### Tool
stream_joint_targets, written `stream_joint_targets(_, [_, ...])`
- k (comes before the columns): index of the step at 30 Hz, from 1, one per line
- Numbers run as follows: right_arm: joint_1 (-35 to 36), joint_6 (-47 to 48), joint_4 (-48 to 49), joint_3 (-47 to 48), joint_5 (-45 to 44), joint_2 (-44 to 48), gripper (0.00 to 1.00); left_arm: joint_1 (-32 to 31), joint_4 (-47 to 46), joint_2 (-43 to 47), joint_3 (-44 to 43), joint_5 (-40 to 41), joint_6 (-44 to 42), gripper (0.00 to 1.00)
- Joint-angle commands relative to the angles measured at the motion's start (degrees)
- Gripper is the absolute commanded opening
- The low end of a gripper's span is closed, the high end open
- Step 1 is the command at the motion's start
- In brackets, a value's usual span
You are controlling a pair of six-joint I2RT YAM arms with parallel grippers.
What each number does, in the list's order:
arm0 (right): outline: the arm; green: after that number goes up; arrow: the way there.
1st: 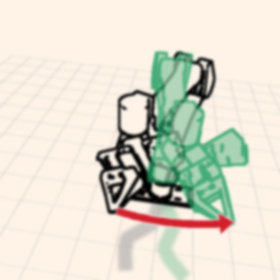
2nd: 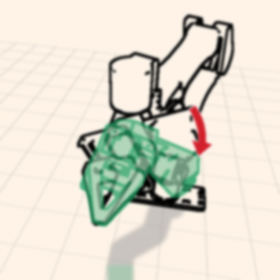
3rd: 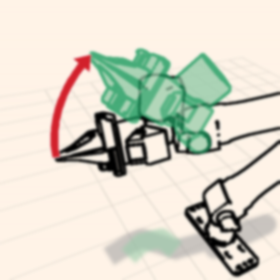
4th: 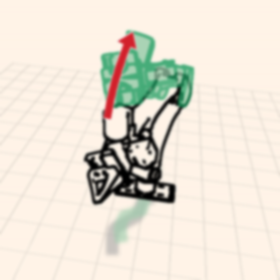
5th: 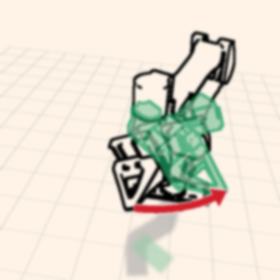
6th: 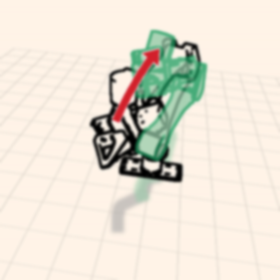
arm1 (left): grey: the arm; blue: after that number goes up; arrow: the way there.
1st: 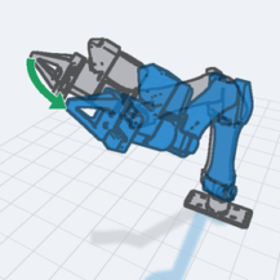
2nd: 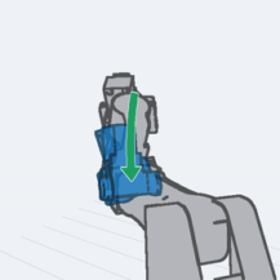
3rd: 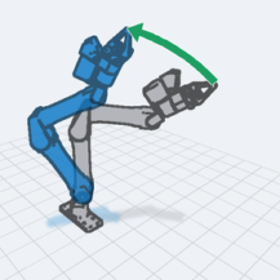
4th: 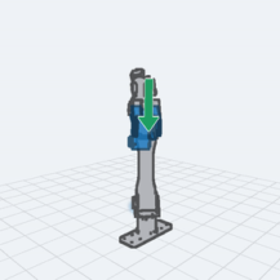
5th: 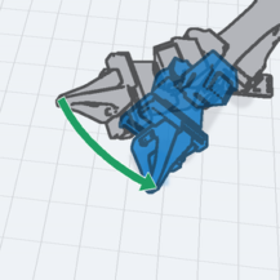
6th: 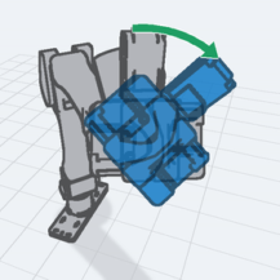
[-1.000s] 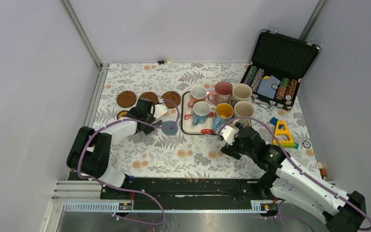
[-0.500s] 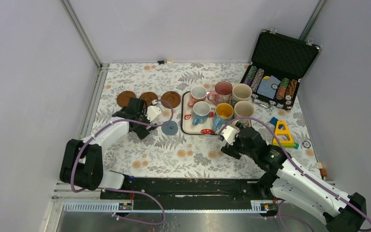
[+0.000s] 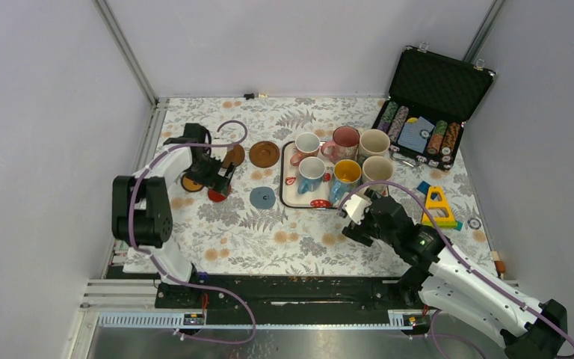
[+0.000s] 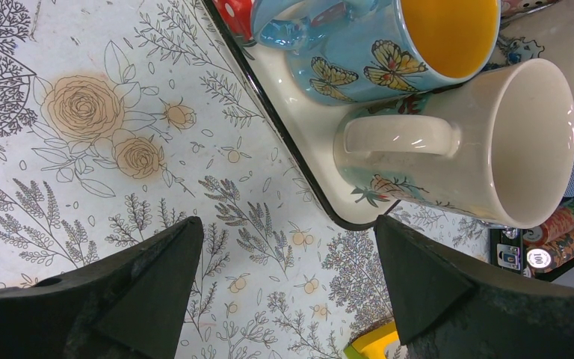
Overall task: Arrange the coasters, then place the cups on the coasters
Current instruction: Move the coaster to the center of the board.
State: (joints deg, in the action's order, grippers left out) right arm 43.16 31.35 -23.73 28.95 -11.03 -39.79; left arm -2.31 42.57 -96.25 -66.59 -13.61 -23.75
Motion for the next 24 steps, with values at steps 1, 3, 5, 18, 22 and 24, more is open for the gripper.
stream_joint_targets(1, [-0.4, -0.6, 0.6, 1.1, 0.3, 0.1, 0.93, 0.0, 3.0, -5.4, -4.6, -0.8, 7.2, 0.99])
stream_joint_targets(3, [-0.4, -0.6, 0.5, 1.1, 0.3, -0.4, 0.93, -0.1, 3.5, -7.8, -5.6, -0.3, 8.7, 0.99])
stream_joint_targets(5, [-0.5, -0.5, 0.5, 1.2, 0.3, -0.9, 0.93, 0.0, 1.7, -8.3, -5.2, 0.7, 10.0, 0.99])
stream_joint_targets(18, [-0.4, -0.2, 1.0, 1.2, 0.3, -2.7, 0.93, 0.0, 1.4, -11.6, -6.0, 0.8, 10.9, 0.99])
stream_joint_targets(22, [-0.4, -0.2, 1.0, 1.2, 0.3, -2.9, 0.93, -0.4, 2.2, -12.4, -6.3, -1.1, 10.0, 0.99])
stream_joint_targets(24, [-0.4, -0.2, 1.1, 1.3, 0.3, -2.9, 0.93, -1.0, 2.7, -12.4, -6.0, -2.0, 9.6, 0.99])
